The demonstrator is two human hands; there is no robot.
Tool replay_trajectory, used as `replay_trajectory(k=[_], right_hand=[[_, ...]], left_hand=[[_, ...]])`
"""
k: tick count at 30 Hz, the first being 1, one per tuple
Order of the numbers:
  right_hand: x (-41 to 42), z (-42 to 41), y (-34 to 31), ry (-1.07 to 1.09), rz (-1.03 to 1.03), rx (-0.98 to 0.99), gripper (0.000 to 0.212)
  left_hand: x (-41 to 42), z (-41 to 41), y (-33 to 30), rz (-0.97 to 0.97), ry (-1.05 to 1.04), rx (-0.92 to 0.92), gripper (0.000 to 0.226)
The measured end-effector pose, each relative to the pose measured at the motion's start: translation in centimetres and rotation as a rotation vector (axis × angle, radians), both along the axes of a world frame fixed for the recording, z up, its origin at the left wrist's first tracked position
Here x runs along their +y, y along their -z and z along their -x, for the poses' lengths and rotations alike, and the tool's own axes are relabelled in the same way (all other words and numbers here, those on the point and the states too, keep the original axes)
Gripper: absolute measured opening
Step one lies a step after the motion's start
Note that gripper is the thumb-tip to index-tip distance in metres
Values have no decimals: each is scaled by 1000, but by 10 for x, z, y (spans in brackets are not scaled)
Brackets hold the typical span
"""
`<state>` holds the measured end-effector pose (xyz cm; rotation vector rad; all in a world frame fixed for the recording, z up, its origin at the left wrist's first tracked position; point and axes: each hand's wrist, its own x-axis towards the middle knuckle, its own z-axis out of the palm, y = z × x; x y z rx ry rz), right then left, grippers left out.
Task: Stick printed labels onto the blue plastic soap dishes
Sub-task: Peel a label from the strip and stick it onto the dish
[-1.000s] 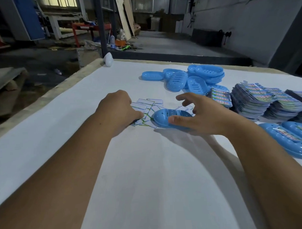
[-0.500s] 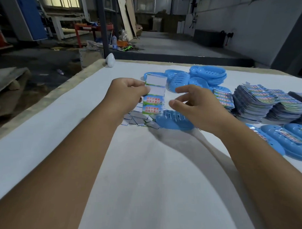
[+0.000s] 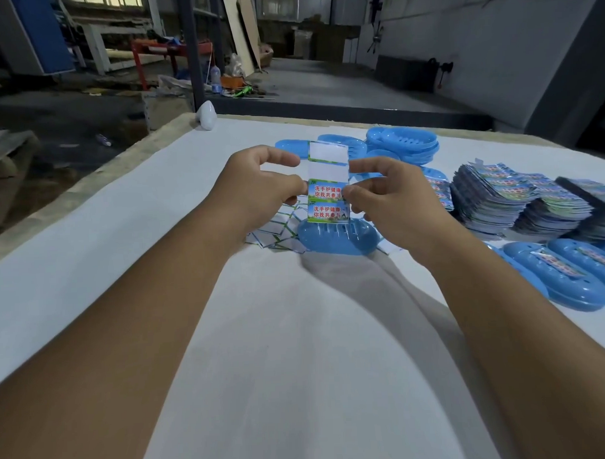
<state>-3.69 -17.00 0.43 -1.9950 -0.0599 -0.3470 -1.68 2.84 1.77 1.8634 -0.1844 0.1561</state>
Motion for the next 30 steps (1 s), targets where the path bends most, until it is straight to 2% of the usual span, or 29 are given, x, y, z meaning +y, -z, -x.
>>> replay_trajectory(k=[9, 14, 18, 26, 30], right_hand=[[-1, 0, -1, 25, 17, 20, 28], [0, 0, 0, 48, 33, 8, 30], [0, -2, 3, 110, 111, -83, 20], [8, 3, 4, -16, 194, -91, 18], [11, 6, 3, -7, 190, -104, 18]], left_hand=[[-1, 5, -1, -83, 56, -28, 27], [1, 7, -2, -65, 99, -20, 30], [0, 6, -1, -26, 132, -8, 31], [-2, 8, 0, -32, 134, -28, 28], [-4, 9, 0, -40, 124, -32, 28]])
